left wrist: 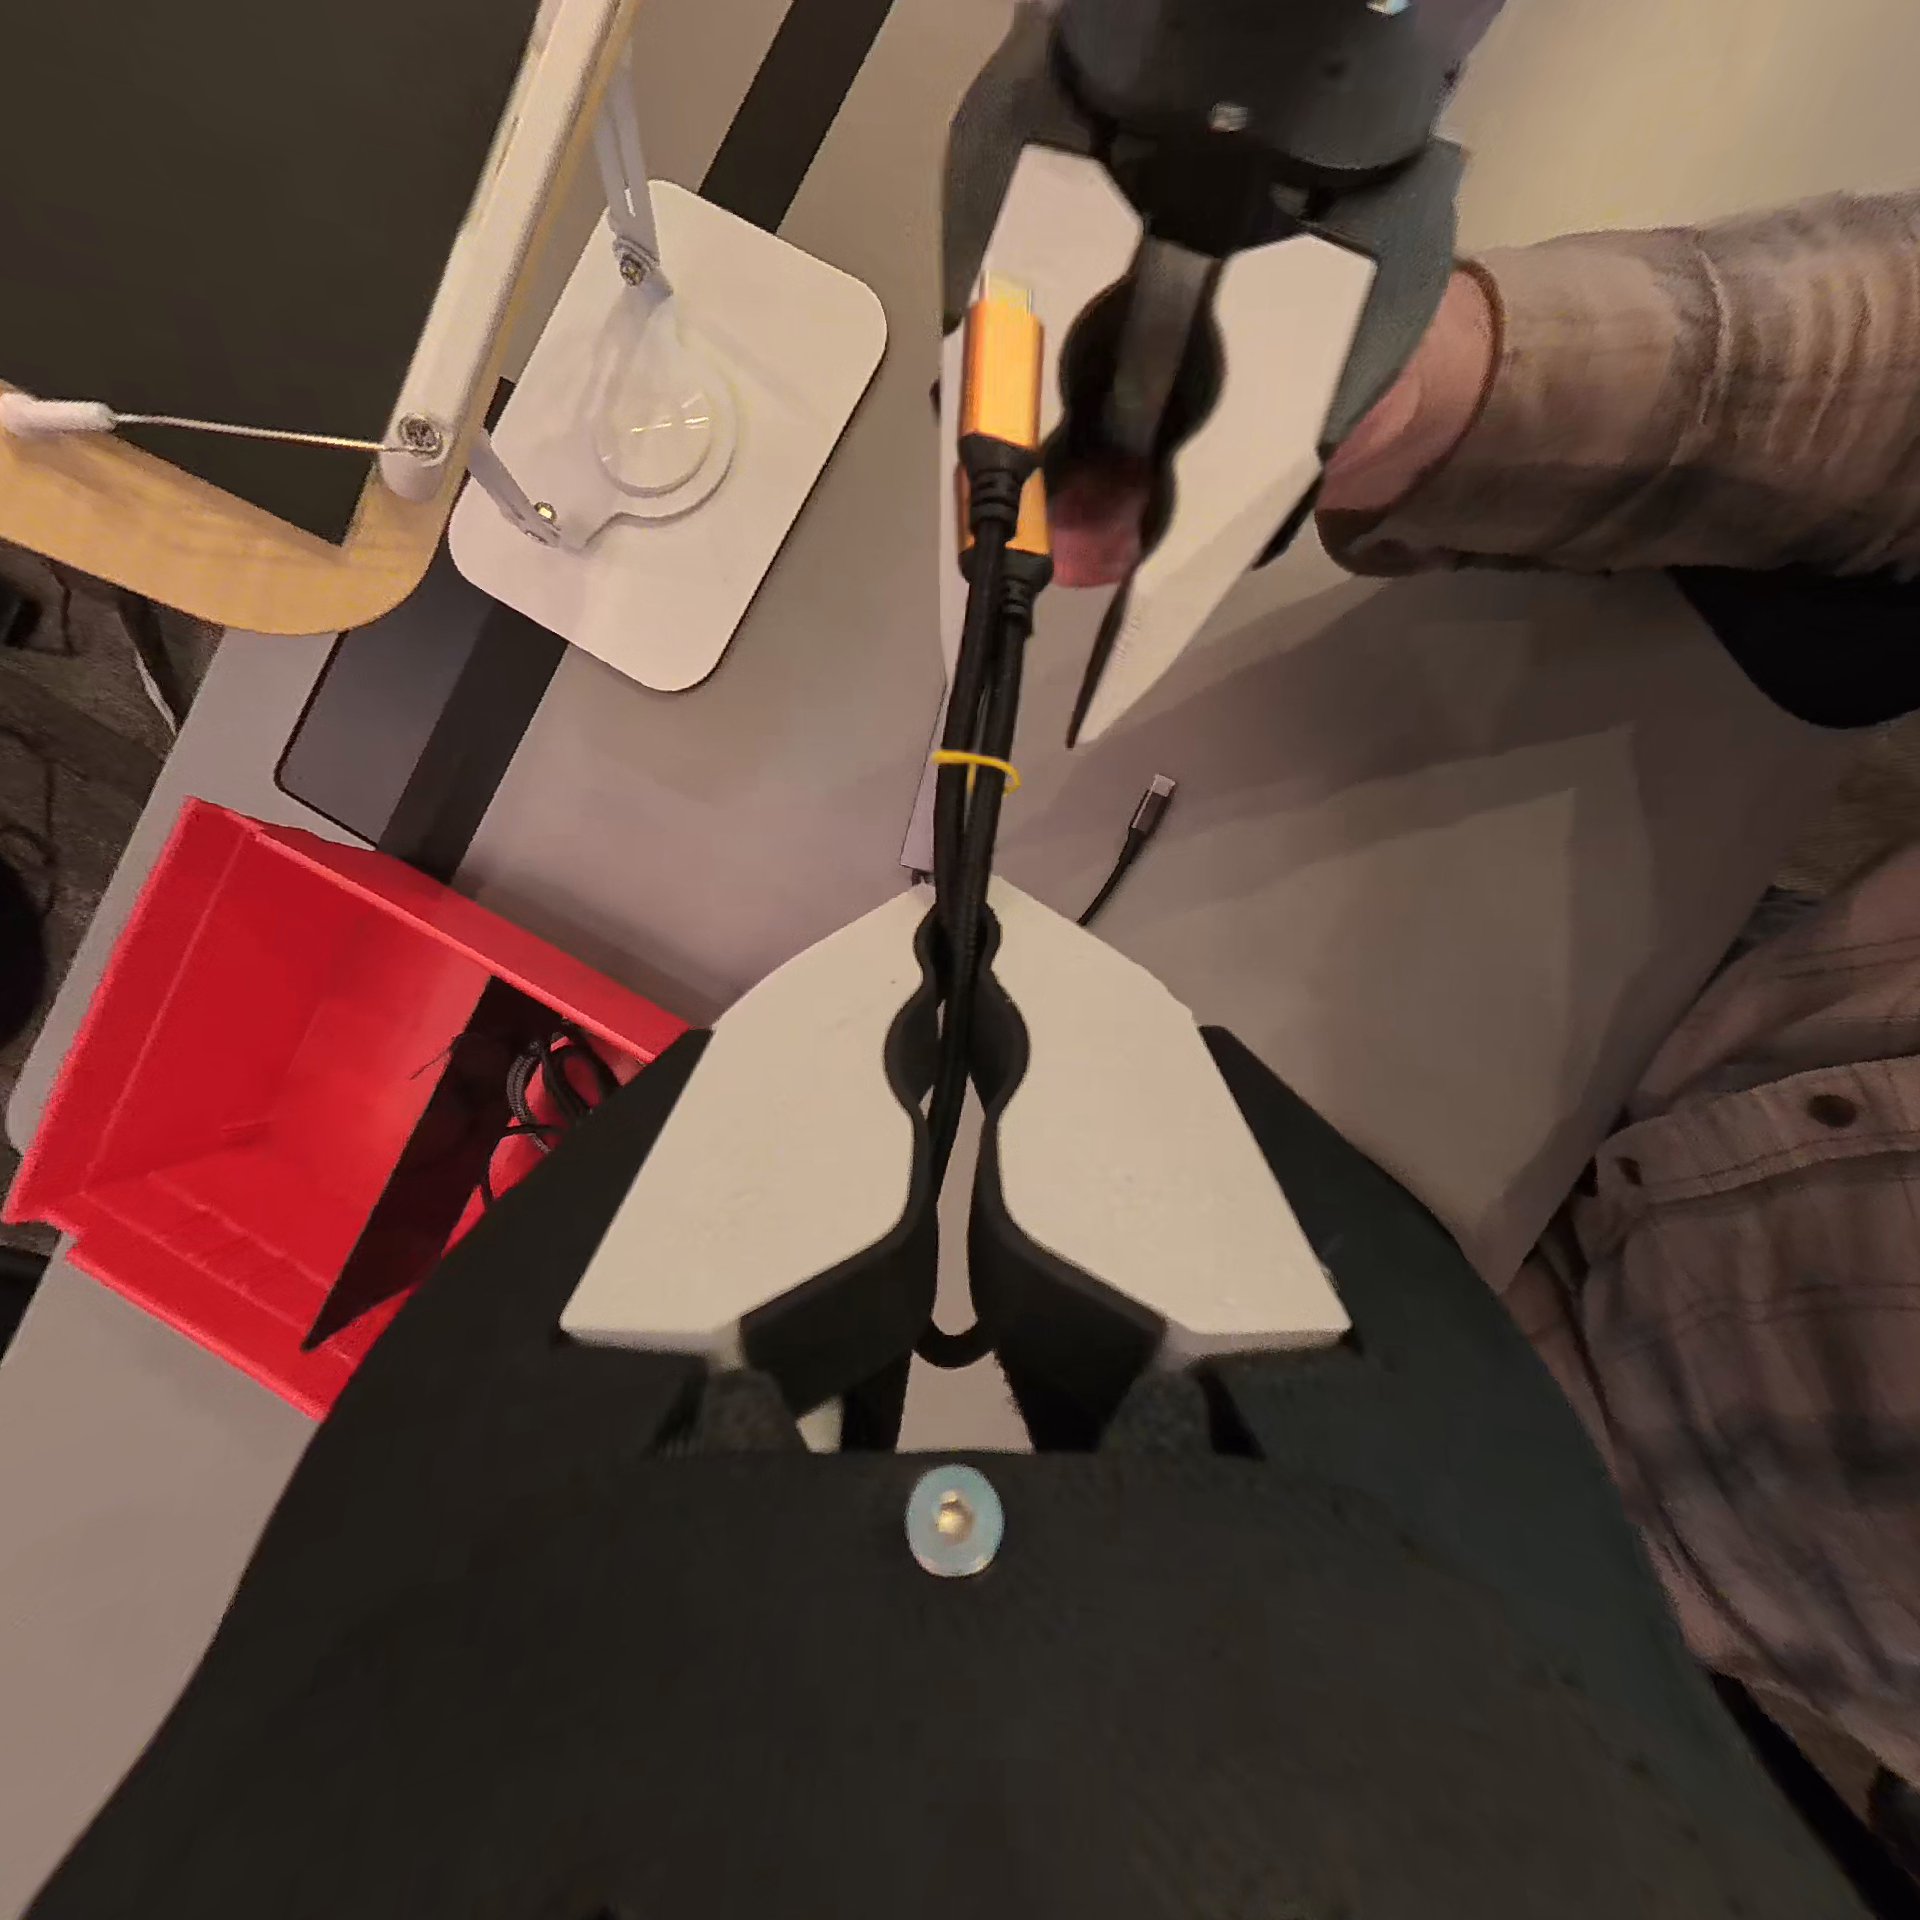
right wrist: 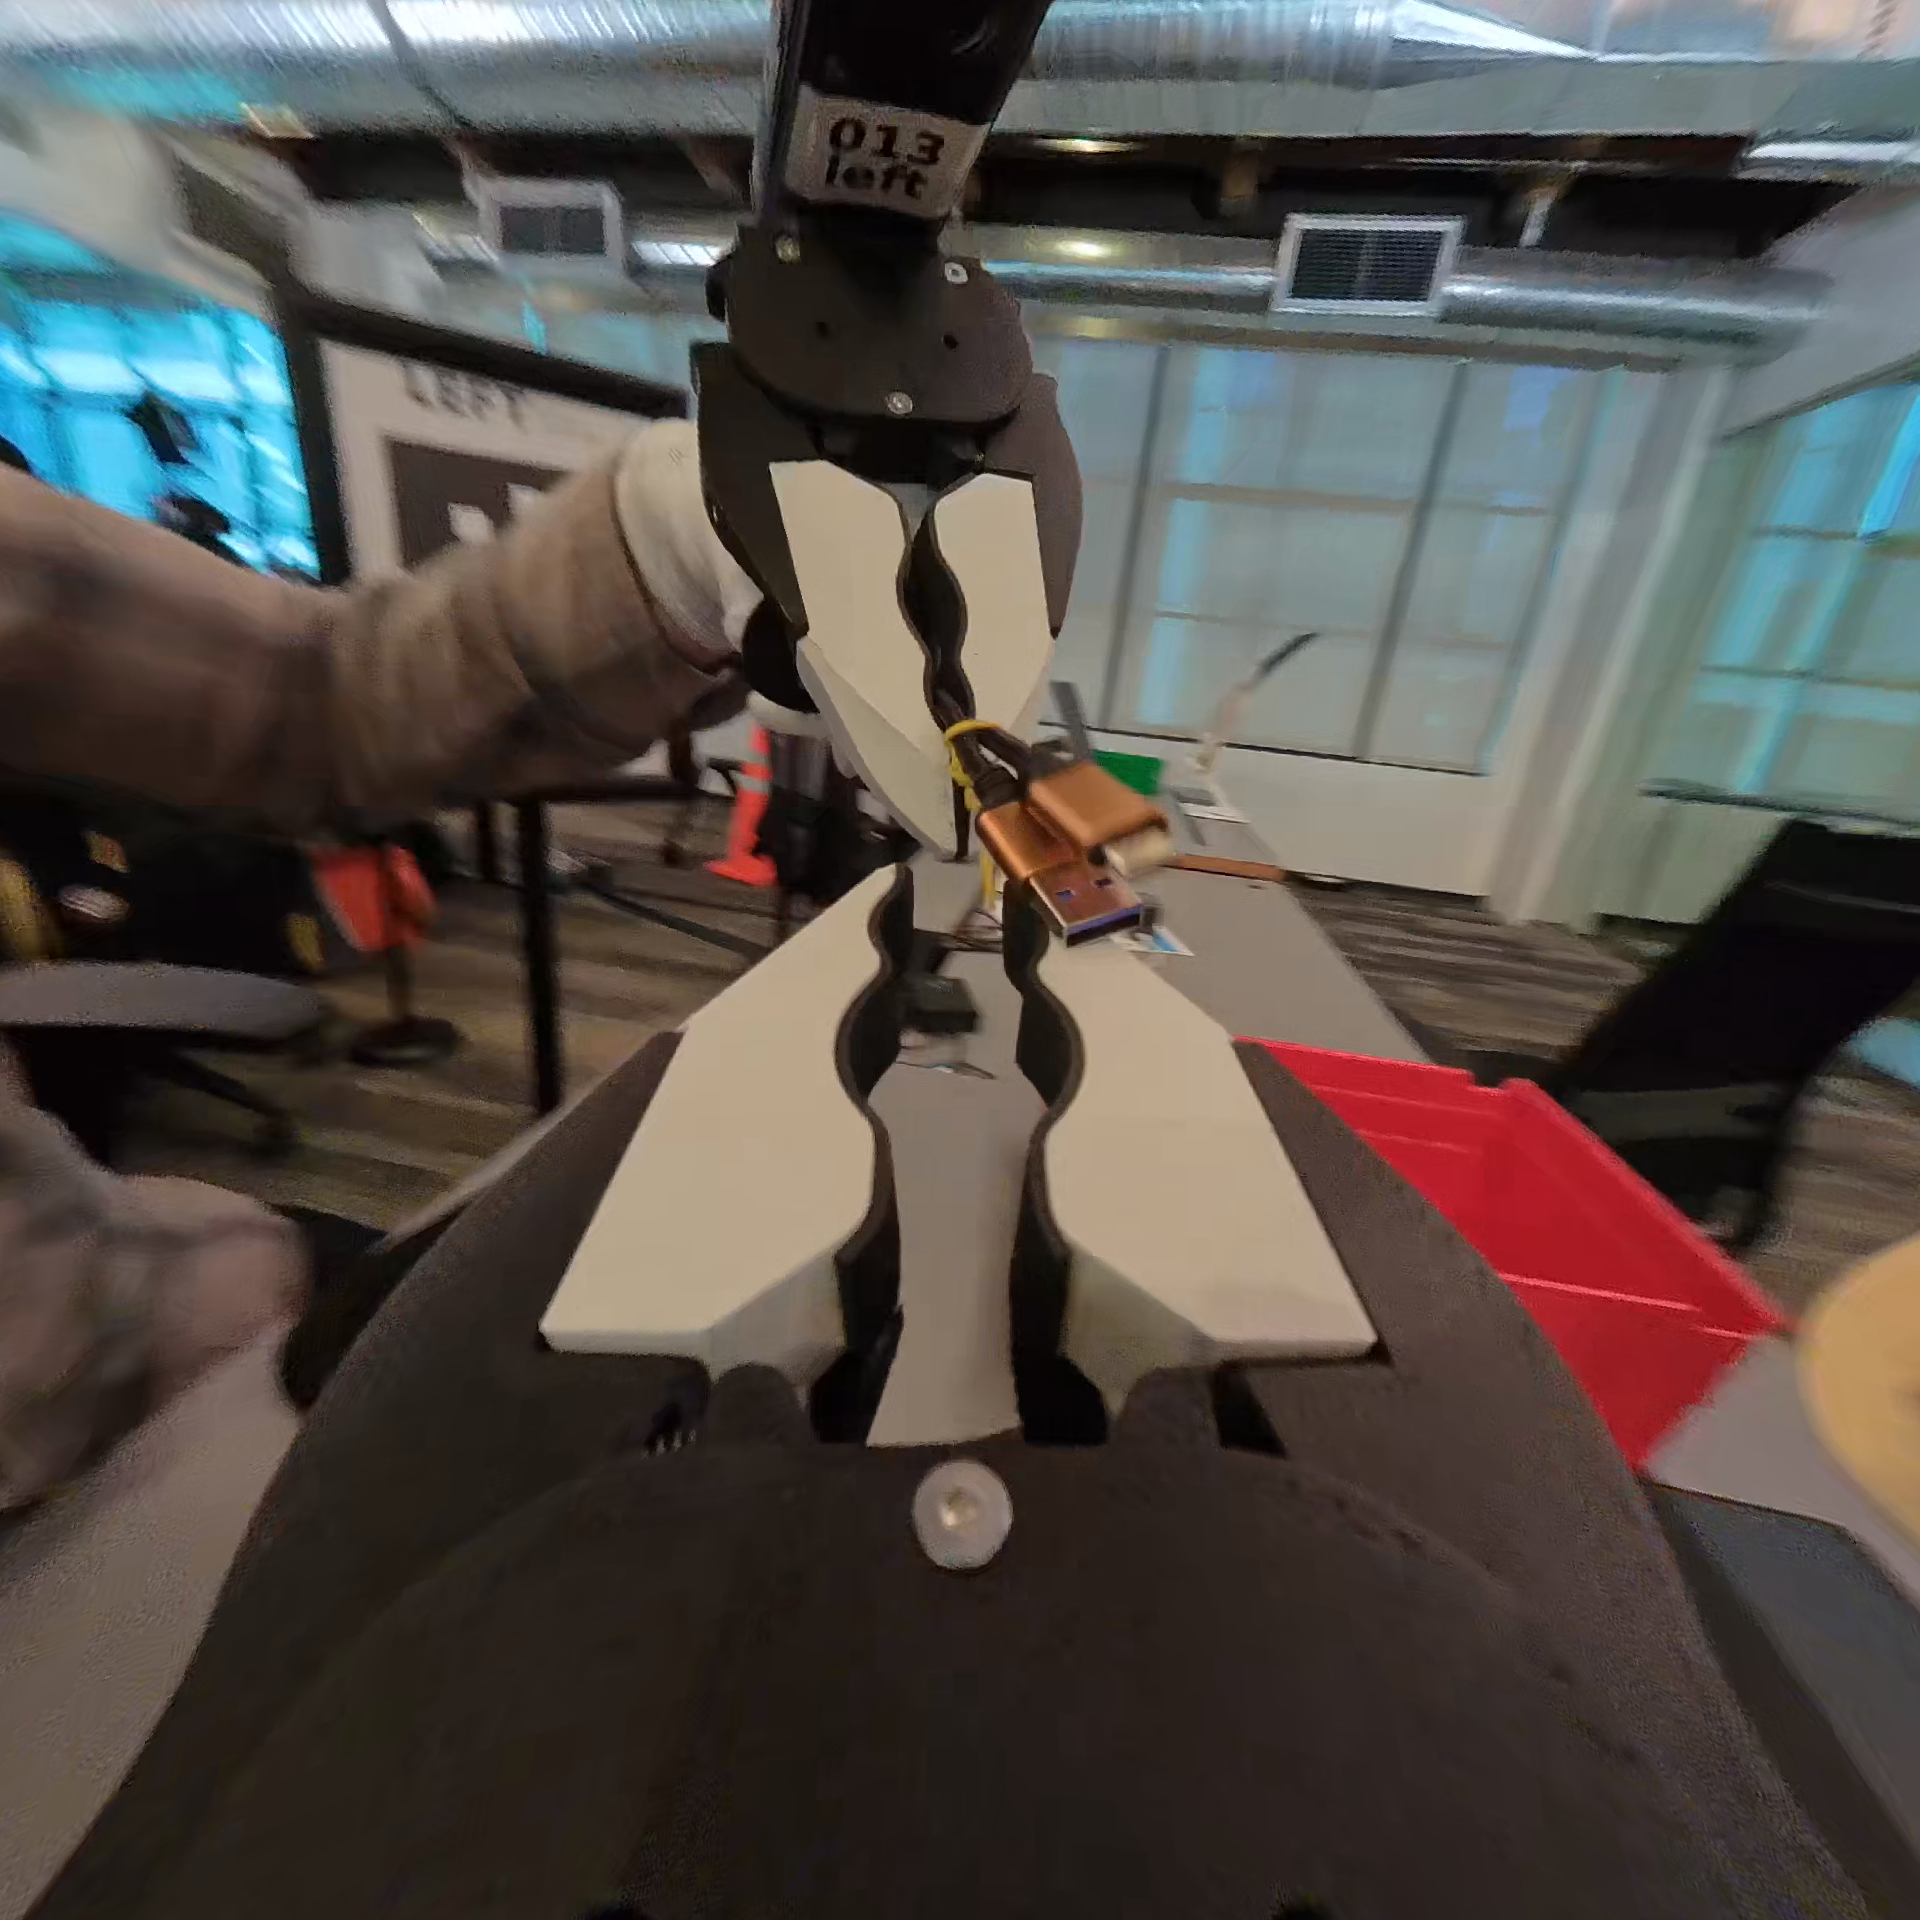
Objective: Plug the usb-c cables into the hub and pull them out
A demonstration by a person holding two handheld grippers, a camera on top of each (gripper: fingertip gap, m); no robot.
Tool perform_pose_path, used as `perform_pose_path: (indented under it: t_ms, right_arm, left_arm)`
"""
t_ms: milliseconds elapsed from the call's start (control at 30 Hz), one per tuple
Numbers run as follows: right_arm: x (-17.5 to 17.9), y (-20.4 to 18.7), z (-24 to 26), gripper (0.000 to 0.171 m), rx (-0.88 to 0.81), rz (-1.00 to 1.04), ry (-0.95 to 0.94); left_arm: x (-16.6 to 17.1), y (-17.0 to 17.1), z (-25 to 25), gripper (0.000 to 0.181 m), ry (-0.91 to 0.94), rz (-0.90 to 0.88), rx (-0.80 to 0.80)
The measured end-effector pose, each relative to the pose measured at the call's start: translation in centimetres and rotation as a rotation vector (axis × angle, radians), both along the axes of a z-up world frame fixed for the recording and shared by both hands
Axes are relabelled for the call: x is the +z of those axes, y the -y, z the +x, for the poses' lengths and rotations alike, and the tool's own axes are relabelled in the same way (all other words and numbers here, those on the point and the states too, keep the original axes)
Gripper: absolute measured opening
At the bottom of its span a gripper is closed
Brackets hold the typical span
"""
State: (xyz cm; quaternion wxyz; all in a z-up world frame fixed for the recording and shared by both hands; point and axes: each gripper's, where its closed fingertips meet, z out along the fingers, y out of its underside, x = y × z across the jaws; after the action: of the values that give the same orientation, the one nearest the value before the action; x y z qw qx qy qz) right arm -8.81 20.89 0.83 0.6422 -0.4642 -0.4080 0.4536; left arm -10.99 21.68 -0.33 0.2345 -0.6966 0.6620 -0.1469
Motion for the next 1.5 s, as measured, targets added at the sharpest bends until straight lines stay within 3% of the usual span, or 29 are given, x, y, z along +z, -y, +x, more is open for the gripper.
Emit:
perform_pose_path:
  t_ms: [167, 233, 433, 600, 800, 967, 1200, 1367, 1500]
  right_arm:
    - [-0.7, -1.5, 0.2, 0.019, -0.333, 0.224, 0.203]
    - [0.0, -1.8, 0.3, 0.022, -0.425, 0.258, 0.191]
    - [1.0, -2.6, 1.0, 0.017, -0.477, 0.147, 0.066]
    - [1.4, -2.8, 1.4, 0.006, -0.628, 0.216, 0.122]
    - [1.9, -3.1, 2.2, 0.007, -0.788, 0.296, 0.222]
    - [1.9, -3.3, 2.4, 0.001, -0.715, 0.182, 0.145]
    - [1.8, -3.3, 2.5, 0.0, -0.724, 0.213, 0.193]
    - [1.9, -2.5, 1.9, 0.0, -0.476, 0.069, 0.123]
    - [2.4, -1.0, 1.4, 0.0, -0.22, -0.045, 0.02]
  left_arm:
    - [-0.4, -1.2, 0.7, 0.0, 0.046, -0.059, 0.075]
    - [-0.4, -1.4, 1.1, 0.0, 0.072, -0.089, 0.096]
    - [0.1, -1.4, 2.6, 0.0, 0.169, -0.164, 0.127]
    - [-0.2, -1.0, 3.7, 0.0, 0.217, -0.216, 0.144]
    - [-0.1, -0.9, 4.8, 0.0, 0.29, -0.278, 0.182]
    - [-1.0, -0.8, 5.4, 0.0, 0.296, -0.287, 0.197]
    - [-1.3, -0.6, 5.5, 0.0, 0.28, -0.253, 0.185]
    - [-1.3, -0.5, 5.1, 0.0, 0.248, -0.14, 0.119]
    - [-1.0, -0.7, 4.5, 0.0, 0.194, 0.085, -0.039]
